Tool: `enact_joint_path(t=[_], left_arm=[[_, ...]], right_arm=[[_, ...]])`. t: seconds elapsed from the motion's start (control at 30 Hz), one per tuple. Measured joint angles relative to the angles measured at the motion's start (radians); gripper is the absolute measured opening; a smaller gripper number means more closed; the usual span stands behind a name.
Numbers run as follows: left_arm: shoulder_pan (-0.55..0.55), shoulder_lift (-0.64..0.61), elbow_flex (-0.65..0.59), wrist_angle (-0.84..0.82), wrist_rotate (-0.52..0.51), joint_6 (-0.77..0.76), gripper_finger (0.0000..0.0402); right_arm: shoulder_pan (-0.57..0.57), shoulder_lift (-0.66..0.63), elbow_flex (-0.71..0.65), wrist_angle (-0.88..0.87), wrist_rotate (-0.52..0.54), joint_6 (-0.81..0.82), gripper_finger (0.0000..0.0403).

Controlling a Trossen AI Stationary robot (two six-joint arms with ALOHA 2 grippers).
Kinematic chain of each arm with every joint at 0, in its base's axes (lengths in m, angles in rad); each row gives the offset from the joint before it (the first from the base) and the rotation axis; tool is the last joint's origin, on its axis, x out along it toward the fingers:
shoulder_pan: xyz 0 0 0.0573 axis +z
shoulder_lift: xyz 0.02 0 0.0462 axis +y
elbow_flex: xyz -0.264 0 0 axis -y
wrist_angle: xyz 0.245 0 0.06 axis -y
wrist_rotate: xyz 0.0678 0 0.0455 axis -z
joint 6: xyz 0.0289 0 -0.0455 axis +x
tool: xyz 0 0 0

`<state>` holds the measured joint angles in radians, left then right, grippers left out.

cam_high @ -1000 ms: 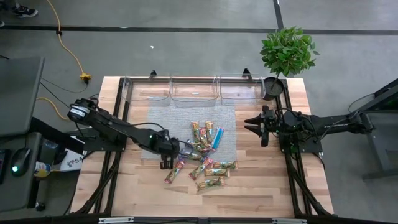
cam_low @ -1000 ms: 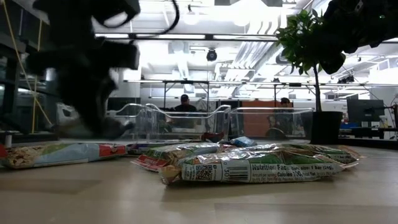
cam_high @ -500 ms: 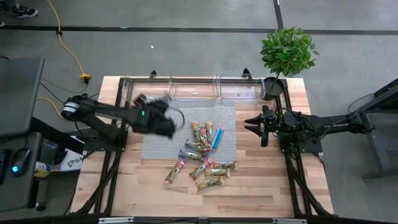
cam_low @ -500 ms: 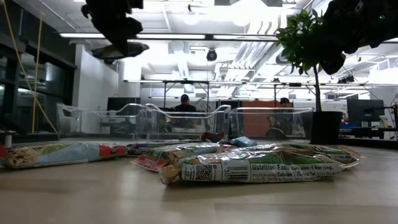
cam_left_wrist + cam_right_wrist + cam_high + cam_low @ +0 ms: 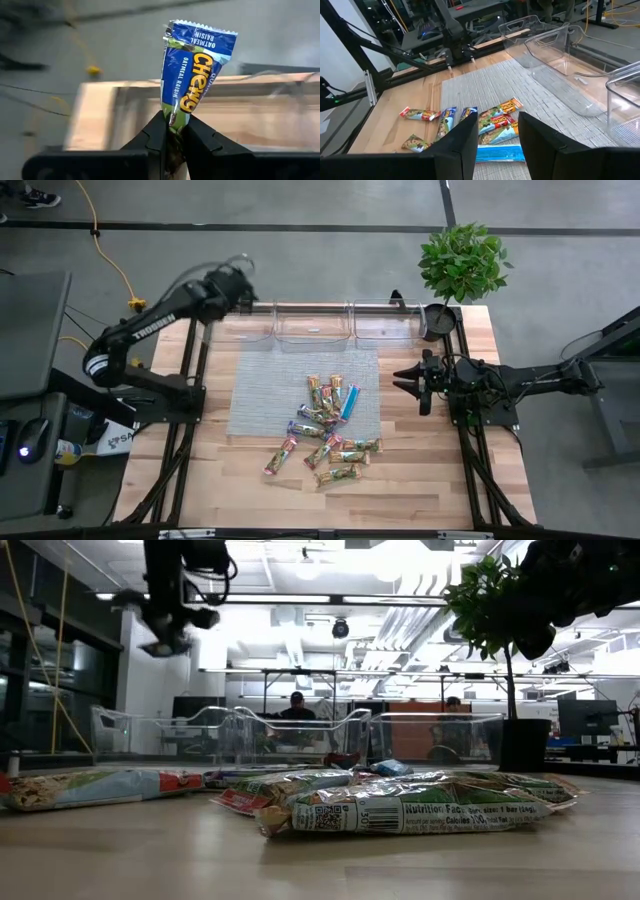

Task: Pick and place Granola Bars by type
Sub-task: Put the blue granola bar into the left transparent bin

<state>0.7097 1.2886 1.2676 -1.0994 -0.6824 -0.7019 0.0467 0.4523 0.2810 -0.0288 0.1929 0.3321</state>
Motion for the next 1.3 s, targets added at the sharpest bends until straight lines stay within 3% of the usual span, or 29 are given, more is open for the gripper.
enact_joint_path(t=[0.1,0.27,0.6,0.73,0.87,1.1,1.3], left_arm=[[0.138,0.028,0.000,0.139,0.200,0.112,0.0044],[0.262,0.100,-0.002,0.075,0.339,0.094,0.0044],[0.264,0.125,-0.193,0.131,0.359,0.042,0.0044],[0.239,0.123,-0.207,0.198,0.301,0.009,0.0044],[0.263,0.123,-0.208,0.211,0.365,0.000,0.0044],[0.265,0.123,-0.239,0.234,0.378,0.025,0.0045],[0.266,0.123,-0.264,0.244,0.379,0.045,0.0083]], right_arm=[[0.000,0.000,0.000,0.000,0.011,-0.018,0.0124],[0.000,0.000,0.000,-0.001,0.011,-0.022,0.0124],[0.000,0.000,0.000,-0.001,0.015,-0.018,0.0124],[0.000,0.000,0.000,-0.001,0.015,-0.010,0.0124],[0.000,0.000,0.000,-0.001,0.015,0.007,0.0124],[0.000,0.000,0.000,-0.003,0.014,0.008,0.0124],[0.000,0.000,0.000,-0.005,0.010,0.008,0.0124]])
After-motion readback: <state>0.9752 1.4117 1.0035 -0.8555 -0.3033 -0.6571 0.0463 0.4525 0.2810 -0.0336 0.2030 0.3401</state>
